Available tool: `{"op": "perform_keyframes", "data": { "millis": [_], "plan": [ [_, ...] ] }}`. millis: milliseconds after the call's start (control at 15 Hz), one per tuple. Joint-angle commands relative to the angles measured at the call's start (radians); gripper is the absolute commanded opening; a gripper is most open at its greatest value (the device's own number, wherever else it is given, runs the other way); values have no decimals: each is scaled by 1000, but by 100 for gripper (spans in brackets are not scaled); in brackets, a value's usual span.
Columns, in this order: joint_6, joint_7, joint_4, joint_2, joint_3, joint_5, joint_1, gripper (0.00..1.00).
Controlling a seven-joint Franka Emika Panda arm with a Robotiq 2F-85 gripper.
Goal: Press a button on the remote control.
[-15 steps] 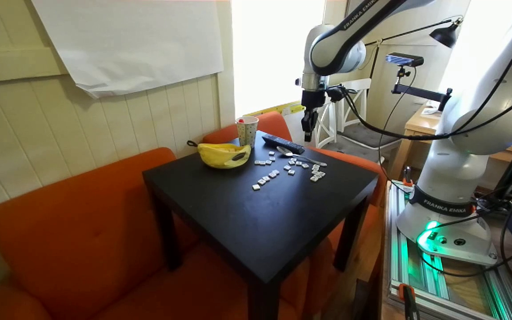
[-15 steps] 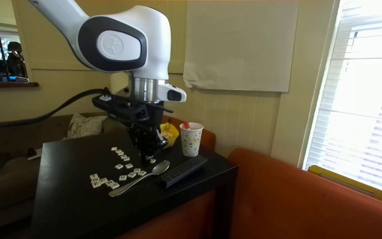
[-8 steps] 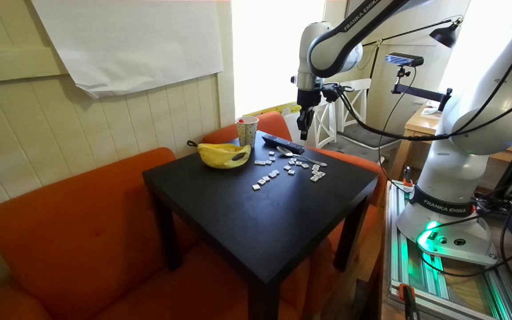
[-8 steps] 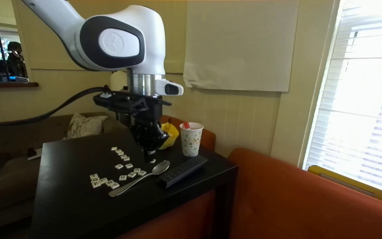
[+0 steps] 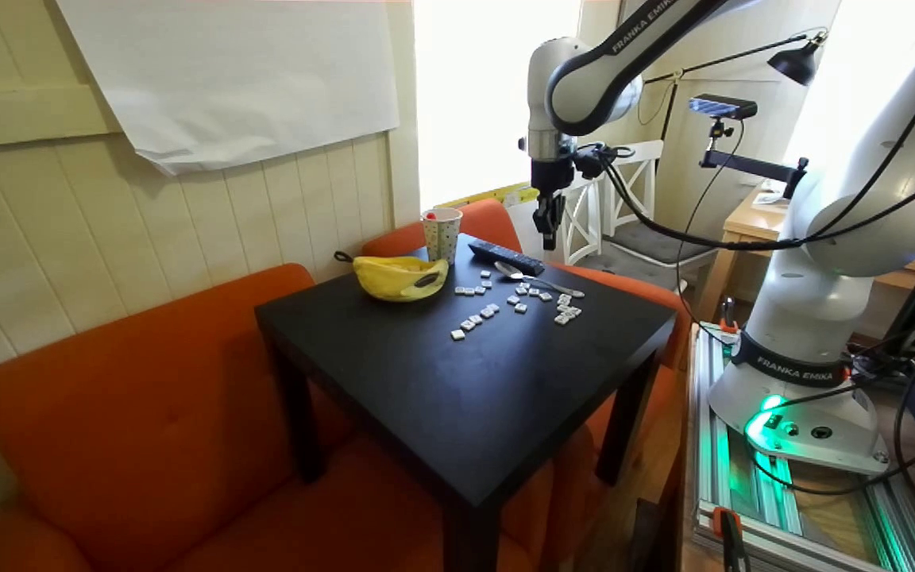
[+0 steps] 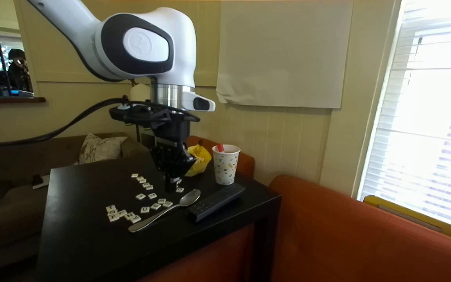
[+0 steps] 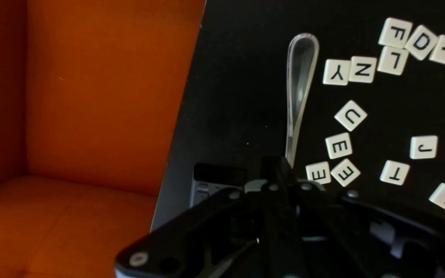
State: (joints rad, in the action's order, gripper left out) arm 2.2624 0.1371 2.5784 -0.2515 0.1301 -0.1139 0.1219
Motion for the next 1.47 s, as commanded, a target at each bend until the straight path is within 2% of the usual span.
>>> {"op": "perform_keyframes", "data": {
  "millis": [0,933,1400],
  "plan": [
    [-3,0,-2,-1,0,0,0,1],
    [91,-37,-87,102,-3,18,-4,0],
    [-64,-90,-155,132,-4,-19,12,0]
  ]
}}
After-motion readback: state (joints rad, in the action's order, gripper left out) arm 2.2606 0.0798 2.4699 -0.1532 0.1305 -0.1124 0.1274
